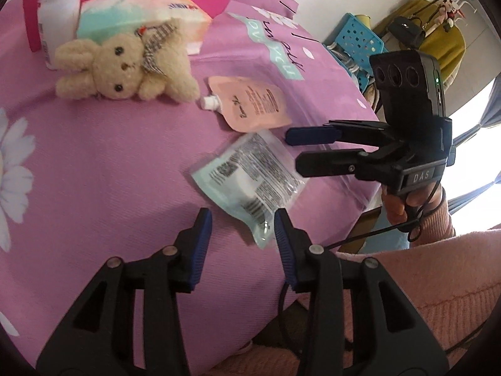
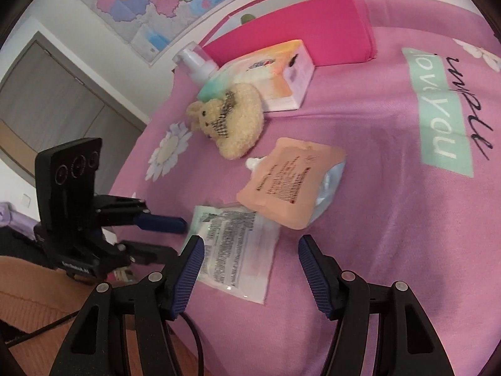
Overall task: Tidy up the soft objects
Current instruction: 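Move the right gripper down to the clear printed plastic packet, then grasp the clear plastic packet with the right gripper, then lift the packet and carry it over the pink box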
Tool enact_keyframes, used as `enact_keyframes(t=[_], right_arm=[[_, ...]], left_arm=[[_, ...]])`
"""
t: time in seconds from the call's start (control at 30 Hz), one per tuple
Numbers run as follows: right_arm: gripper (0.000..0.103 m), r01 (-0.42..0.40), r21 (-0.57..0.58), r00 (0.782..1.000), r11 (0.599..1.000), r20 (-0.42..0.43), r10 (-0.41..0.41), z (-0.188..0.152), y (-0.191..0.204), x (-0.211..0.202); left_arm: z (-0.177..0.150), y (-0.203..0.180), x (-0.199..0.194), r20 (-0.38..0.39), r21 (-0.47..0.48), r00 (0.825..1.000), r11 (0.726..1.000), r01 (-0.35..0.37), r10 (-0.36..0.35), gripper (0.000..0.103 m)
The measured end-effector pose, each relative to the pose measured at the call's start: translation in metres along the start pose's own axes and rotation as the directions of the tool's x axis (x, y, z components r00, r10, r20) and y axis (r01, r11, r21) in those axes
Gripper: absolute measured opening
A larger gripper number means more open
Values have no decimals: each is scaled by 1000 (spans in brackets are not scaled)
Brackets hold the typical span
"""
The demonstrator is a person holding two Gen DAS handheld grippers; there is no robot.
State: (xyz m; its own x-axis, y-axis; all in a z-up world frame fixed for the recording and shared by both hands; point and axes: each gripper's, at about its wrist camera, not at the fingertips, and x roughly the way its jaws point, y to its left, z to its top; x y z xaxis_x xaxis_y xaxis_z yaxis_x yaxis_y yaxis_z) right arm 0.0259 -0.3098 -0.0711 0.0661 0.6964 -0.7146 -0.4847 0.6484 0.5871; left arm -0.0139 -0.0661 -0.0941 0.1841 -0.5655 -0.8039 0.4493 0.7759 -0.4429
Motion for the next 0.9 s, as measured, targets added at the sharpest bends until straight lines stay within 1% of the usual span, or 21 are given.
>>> enact_keyframes(t=[0.17,0.23,0.3,0.4,0.47,0.53,0.57,0.63,0.73,0.8,0.87,0.9], right_arm=[[65,-32,-17,999,999,-5,31,1,11,9],[65,-34,-21,999,999,4,34,1,14,12],[65,-45,-6,999,999,17,45,2,14,13],[64,-89,34,995,995,36,88,1,11,16],[52,-120,53,992,991,49,118,0,9,16],[48,-185,71,982,980,50,182,0,8,22],[45,-202,70,979,977,47,200,-1,9,25],[40,-180,66,983,981,38,178,0,11,34],[39,-182,74,983,980,50,179,2,11,34],[34,-174,67,984,983,57,170,2,12,32],[24,-165,59,985,984,66,161,2,13,30],[24,-161,52,985,986,69,158,3,15,29]], left_arm=[[0,-1,1,5,3,1000,1000,-1,1,43],[0,0,0,16,-2,1000,1000,-17,17,43],[-1,3,-2,17,-7,1000,1000,-27,27,38],[-2,6,-6,26,-21,999,999,-33,33,37],[-3,8,-10,34,-23,999,999,-40,41,37],[-5,12,-13,38,-34,998,998,-46,48,37],[-6,14,-13,36,-40,998,998,-50,52,37],[-6,16,-13,40,-53,998,998,-42,44,37],[-7,18,-14,46,-64,998,998,-26,29,37],[-6,19,-13,50,-72,999,997,-2,6,37],[-6,20,-13,54,-74,999,997,2,2,37],[-5,20,-14,58,-72,998,997,4,0,37]])
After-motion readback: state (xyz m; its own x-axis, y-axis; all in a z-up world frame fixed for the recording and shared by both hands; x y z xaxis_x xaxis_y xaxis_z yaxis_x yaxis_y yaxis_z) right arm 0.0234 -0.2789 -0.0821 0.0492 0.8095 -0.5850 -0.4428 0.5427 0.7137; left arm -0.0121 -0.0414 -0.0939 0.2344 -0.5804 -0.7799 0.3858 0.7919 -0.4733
